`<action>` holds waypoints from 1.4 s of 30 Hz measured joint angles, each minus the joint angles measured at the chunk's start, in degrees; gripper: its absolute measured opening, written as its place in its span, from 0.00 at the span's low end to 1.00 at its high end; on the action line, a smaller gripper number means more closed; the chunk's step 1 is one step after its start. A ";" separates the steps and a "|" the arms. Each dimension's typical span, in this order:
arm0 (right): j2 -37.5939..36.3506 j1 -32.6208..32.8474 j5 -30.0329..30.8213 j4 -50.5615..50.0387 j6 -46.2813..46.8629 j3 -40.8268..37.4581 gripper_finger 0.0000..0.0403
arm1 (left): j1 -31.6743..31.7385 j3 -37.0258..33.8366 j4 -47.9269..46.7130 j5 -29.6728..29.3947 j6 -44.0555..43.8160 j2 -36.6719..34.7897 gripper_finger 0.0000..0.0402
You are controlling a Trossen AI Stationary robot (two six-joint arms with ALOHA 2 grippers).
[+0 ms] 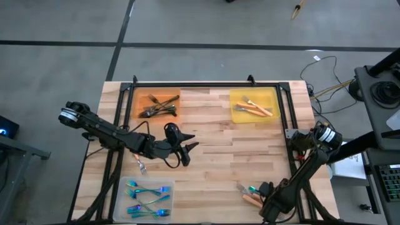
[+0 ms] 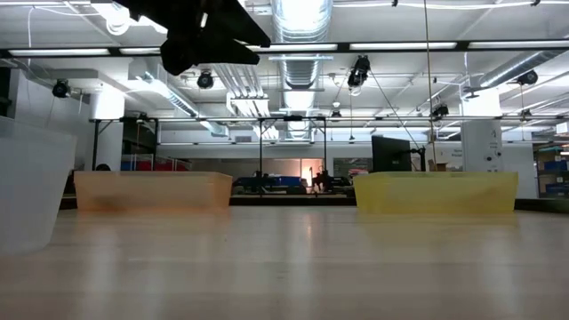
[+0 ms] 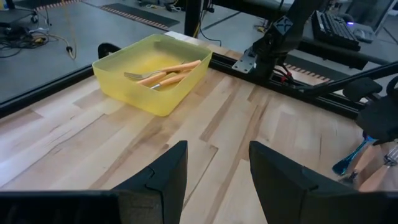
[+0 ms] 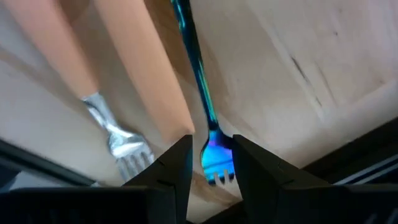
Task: Sort silverware by color (type)
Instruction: Put the blue fork into the transparent bin
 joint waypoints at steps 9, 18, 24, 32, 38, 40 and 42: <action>0.55 -0.02 -0.35 -0.37 -0.62 -0.19 0.26 | 0.00 0.00 0.14 -0.02 0.72 0.00 0.38; 0.81 0.00 0.07 -2.31 -2.02 -1.63 0.26 | 0.00 0.00 0.25 -0.02 0.75 0.00 0.38; 0.72 -0.02 0.04 -2.26 -2.58 -3.53 0.26 | 0.00 0.00 0.23 -0.02 0.75 0.00 0.38; 0.68 -0.02 0.12 -2.30 -5.05 -3.58 0.06 | 0.00 0.00 0.22 -0.02 0.75 0.00 0.38; 0.49 -0.02 0.13 -2.25 -5.96 -3.58 0.02 | 0.00 0.00 0.21 -0.02 0.75 0.00 0.38; 0.15 -0.02 0.11 -2.20 -6.02 -3.58 0.02 | 0.00 0.00 0.21 -0.02 0.75 0.00 0.38; -0.37 -0.02 0.16 -2.25 -6.20 -3.58 0.02 | 0.00 0.00 0.21 0.00 0.75 0.00 0.38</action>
